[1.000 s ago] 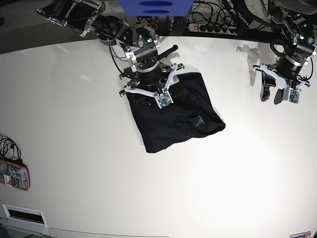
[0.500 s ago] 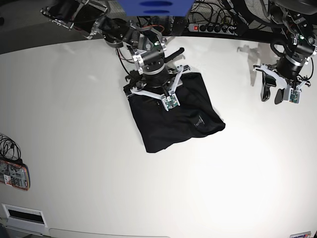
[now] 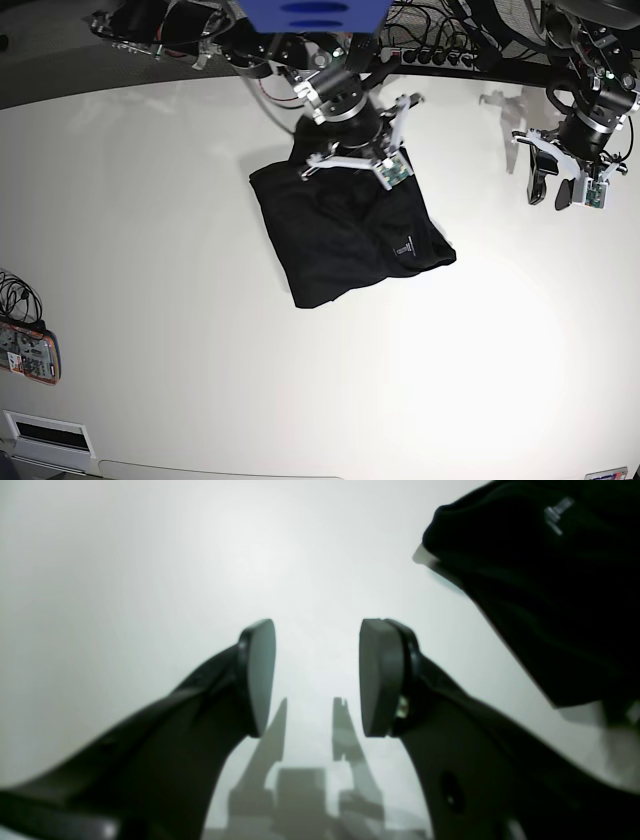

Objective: Fold the T-shirt properly
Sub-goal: 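Grasp the bundle's edge with the right gripper and tug it straight, then bring the left gripper to the bundle's other edge beside the right gripper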

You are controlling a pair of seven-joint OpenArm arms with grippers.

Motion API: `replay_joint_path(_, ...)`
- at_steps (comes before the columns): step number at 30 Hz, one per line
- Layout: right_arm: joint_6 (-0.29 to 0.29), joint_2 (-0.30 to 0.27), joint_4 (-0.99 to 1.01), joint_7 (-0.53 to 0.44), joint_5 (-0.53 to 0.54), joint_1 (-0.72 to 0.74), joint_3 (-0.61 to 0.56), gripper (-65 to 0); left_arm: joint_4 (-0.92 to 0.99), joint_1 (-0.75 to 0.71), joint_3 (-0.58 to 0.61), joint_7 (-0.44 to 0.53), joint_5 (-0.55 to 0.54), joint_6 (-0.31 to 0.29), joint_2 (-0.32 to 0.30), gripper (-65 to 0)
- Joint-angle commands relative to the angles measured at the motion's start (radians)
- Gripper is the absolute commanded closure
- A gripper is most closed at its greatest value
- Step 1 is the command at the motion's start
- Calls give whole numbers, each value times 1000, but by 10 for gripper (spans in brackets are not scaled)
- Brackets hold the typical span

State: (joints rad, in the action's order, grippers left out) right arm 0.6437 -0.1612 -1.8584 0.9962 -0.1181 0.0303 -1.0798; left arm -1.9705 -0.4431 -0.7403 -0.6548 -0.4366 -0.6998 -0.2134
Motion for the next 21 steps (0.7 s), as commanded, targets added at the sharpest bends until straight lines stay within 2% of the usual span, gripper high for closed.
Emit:
replay_joint_path(1, 12, -1, -20, -24, -28, 13, 6, 0, -16, -1, -3, 25, -15, 2, -13, -265)
replay_joint_path(10, 9, -4, -20, -26, -10, 15, -3, 0, -16, 3, -9, 26, -17, 2, -17, -265)
replay_joint_path(13, 9, 1, -20, -43, 88, 35, -15, 0, -16, 3, -38, 26, -20, 2, -44, -265)
replay_joint_path(17, 9, 1, -16, -101, 188, 93, -84, 0, -19, 2, -43, 26, -18, 2, -47, -265)
replay_joint_path(21, 9, 1, -16, -110, 220, 104, -96, 0, -17, 0, -43, 26, -18, 2, -41, -265)
